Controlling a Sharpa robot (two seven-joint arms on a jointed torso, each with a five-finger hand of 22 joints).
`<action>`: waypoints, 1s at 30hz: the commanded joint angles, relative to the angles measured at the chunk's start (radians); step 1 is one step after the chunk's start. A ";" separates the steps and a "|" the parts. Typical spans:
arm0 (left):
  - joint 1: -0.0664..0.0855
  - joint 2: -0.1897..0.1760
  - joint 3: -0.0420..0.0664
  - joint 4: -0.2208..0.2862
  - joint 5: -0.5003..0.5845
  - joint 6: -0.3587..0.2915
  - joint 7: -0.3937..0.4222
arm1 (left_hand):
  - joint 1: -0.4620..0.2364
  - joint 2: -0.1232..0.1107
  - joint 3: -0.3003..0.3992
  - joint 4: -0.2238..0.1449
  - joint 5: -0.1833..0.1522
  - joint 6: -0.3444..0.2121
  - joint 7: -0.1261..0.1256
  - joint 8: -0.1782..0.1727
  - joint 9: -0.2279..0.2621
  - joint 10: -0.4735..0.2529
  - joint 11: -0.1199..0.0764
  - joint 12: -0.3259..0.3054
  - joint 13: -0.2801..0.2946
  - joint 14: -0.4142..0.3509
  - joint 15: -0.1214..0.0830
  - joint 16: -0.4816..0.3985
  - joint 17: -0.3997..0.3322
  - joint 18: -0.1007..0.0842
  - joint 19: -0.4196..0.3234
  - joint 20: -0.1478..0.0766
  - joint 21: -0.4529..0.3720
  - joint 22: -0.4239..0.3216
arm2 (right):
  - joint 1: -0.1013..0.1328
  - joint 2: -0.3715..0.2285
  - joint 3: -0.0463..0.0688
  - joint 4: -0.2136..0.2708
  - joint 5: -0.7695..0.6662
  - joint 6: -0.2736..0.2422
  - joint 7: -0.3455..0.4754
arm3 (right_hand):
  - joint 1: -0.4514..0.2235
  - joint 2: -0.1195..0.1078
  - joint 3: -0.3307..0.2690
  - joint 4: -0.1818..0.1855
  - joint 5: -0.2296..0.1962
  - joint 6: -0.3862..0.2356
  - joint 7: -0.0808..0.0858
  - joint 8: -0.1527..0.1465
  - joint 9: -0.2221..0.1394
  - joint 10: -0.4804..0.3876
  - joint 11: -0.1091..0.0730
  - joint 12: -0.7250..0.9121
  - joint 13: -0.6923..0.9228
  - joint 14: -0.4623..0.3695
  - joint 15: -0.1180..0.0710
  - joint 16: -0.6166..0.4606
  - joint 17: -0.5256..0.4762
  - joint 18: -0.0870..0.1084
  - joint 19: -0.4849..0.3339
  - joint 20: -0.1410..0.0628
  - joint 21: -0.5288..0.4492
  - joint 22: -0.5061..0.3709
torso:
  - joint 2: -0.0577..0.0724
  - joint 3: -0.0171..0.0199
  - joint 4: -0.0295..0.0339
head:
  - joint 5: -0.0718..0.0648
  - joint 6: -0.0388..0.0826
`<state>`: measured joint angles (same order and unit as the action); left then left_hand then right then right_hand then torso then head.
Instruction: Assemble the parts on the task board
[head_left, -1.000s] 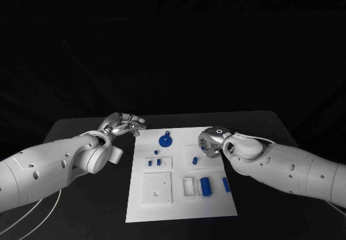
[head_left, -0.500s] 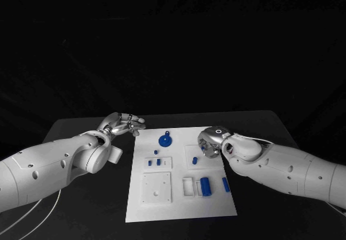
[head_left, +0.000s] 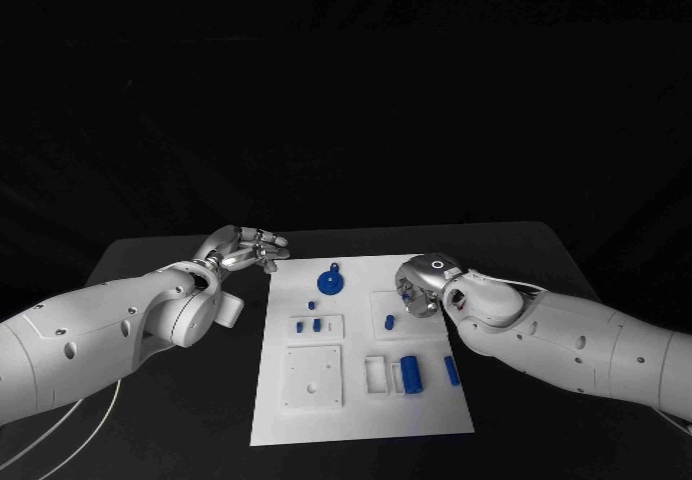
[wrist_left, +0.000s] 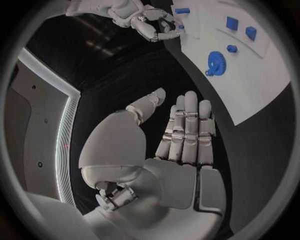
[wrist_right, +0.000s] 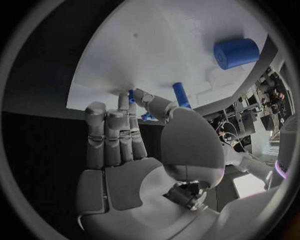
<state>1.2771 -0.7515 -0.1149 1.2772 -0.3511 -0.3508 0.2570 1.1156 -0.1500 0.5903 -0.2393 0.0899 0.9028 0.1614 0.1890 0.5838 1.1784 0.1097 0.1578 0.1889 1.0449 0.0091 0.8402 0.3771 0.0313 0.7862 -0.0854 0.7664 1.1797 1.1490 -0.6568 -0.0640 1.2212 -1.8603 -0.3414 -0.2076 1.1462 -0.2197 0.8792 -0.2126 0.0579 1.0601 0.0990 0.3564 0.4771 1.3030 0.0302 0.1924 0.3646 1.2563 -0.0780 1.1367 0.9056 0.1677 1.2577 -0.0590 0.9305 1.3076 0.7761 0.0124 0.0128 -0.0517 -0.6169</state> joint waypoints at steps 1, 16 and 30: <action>0.001 0.003 0.001 0.000 0.008 0.010 0.012 | -0.005 0.008 -0.004 0.000 -0.006 -0.004 0.004 0.005 -0.001 -0.005 0.001 -0.003 -0.001 0.006 0.002 -0.004 0.001 0.017 -0.003 -0.002 -0.006 0.000 | 0.001 -0.002 0.001 0.002 -0.018 -0.035 -0.007 | -0.003 0.007 0.008 0.000 0.001 0.009 -0.001 0.003 0.001 0.005 0.000 0.004 0.000 0.003 -0.003 0.002 -0.001 0.094 0.004 -0.001 0.007 0.021 | 0.000 0.0001 0.0002 | 0.001 0.001; 0.001 0.002 0.001 -0.004 0.013 0.010 0.011 | -0.005 0.008 -0.005 -0.001 -0.005 -0.005 0.004 0.006 -0.002 -0.007 0.002 -0.003 -0.002 0.007 0.002 -0.007 0.003 0.017 -0.003 -0.002 -0.007 0.000 | 0.001 -0.055 0.020 0.085 0.034 -0.041 0.009 | -0.004 0.005 0.014 0.000 -0.003 0.011 -0.002 0.003 0.000 0.007 -0.001 0.002 0.002 0.005 -0.003 0.001 -0.003 0.094 0.006 -0.002 0.008 0.020 | 0.000 -0.0004 -0.0004 | 0.007 0.002; 0.001 0.006 0.001 -0.003 0.017 0.001 0.013 | -0.006 0.007 -0.006 -0.002 -0.005 -0.006 0.004 0.006 -0.003 -0.008 0.002 -0.003 -0.002 0.007 0.002 -0.009 0.004 0.016 -0.003 -0.002 -0.008 0.000 | 0.002 -0.089 0.040 0.244 0.078 -0.095 0.031 | -0.005 0.004 0.016 0.000 -0.004 0.012 -0.002 0.004 0.000 0.009 -0.002 0.001 0.002 0.006 -0.004 0.000 -0.003 0.094 0.006 -0.003 0.009 0.020 | -0.001 -0.0004 -0.0007 | 0.028 0.009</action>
<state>1.2771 -0.7488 -0.1148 1.2726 -0.3428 -0.3516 0.2572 1.1157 -0.1500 0.5903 -0.2393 0.0899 0.8968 0.1617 0.1889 0.5820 1.1754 0.1128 0.1578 0.1884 1.0445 0.0094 0.8363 0.3799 0.0359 0.7846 -0.0834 0.7626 1.1797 1.1508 -0.7481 -0.0246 1.4542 -1.7987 -0.4112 -0.1964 1.1464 -0.2199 0.8902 -0.2125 0.0542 1.0631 0.0967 0.3561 0.4764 1.3048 0.0281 0.1922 0.3654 1.2581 -0.0763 1.1367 0.9032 0.1675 1.2594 -0.0569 0.9352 1.3073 0.7751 0.0118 0.0103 -0.0303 -0.6092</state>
